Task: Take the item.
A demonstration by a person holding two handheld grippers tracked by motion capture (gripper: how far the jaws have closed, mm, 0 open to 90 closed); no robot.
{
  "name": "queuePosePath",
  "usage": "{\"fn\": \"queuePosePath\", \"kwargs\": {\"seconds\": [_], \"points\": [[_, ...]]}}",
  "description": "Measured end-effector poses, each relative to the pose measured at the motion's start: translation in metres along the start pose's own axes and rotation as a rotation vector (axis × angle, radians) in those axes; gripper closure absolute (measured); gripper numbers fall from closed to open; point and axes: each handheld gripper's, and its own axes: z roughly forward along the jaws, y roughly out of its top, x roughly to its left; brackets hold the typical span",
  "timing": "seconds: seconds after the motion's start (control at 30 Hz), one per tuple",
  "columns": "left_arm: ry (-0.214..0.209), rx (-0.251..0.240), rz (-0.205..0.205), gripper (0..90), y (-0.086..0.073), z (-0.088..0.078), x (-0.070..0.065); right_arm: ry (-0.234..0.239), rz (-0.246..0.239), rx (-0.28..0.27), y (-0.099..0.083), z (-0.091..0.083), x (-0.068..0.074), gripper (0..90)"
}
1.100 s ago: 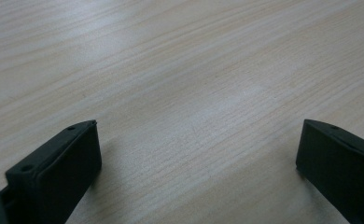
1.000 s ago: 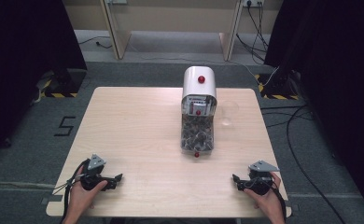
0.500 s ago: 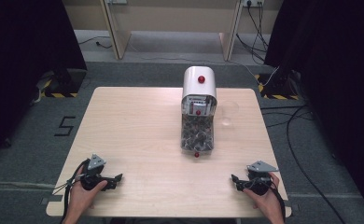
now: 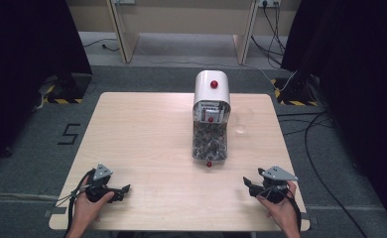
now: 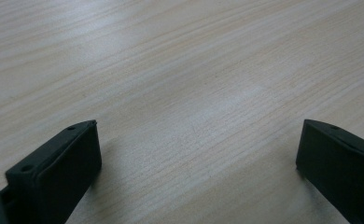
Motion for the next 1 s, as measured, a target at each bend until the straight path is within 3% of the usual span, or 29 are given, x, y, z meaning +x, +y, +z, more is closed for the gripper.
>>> {"fn": "queuePosePath", "kwargs": {"seconds": [0.23, 0.47, 0.73, 1.0], "points": [[0.0, 0.0, 0.0, 0.0, 0.0, 0.0, 0.0, 0.045, -0.034, -0.091, 0.025, -0.002, 0.011, 38.7], [0.0, 0.0, 0.0, 0.0, 0.0, 0.0, 0.0, 0.07, -0.069, -0.132, 0.049, 0.007, 0.021, 42.2], [0.0, 0.0, 0.0, 0.0, 0.0, 0.0, 0.0, 0.094, -0.107, -0.14, 0.069, 0.025, 0.034, 44.8], [0.0, 0.0, 0.0, 0.0, 0.0, 0.0, 0.0, 0.101, -0.114, -0.133, 0.086, 0.048, 0.042, 46.6]]}}
